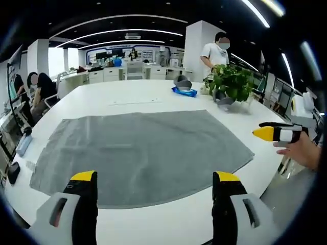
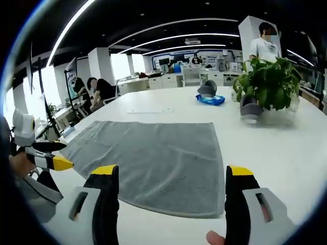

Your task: Fold the towel on the table until its edges align and the towel forms a compact rectangular stack.

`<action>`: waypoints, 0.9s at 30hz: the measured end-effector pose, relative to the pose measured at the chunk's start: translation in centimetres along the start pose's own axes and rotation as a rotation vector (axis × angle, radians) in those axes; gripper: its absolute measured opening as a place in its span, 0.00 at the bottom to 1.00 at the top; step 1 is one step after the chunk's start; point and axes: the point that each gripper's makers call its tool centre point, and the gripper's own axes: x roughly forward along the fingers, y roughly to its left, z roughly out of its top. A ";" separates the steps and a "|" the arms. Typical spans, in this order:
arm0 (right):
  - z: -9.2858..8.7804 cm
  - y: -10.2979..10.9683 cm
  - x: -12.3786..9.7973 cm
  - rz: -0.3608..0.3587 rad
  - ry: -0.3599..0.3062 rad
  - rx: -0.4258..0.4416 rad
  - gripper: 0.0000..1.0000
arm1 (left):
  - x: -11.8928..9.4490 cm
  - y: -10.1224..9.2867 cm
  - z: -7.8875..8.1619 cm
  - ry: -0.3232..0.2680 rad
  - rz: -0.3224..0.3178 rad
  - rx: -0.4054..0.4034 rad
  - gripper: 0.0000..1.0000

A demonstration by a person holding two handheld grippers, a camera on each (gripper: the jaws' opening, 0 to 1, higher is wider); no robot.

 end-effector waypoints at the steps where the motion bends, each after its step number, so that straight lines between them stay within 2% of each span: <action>1: 0.0 0.0 0.0 -0.001 0.002 -0.001 0.86 | 0.0 0.0 0.0 0.000 0.000 -0.002 0.96; 19: 0.0 -0.2 -0.1 -0.010 0.003 0.002 0.85 | 0.0 0.4 0.0 -0.002 0.011 -0.016 0.95; 22: 0.4 0.0 -0.1 0.003 -0.017 0.017 0.85 | 0.0 0.4 0.0 0.000 0.011 -0.019 0.95; 27: -0.2 -0.2 -0.1 -0.002 0.017 0.015 0.84 | 0.0 0.4 0.0 0.002 0.010 -0.019 0.95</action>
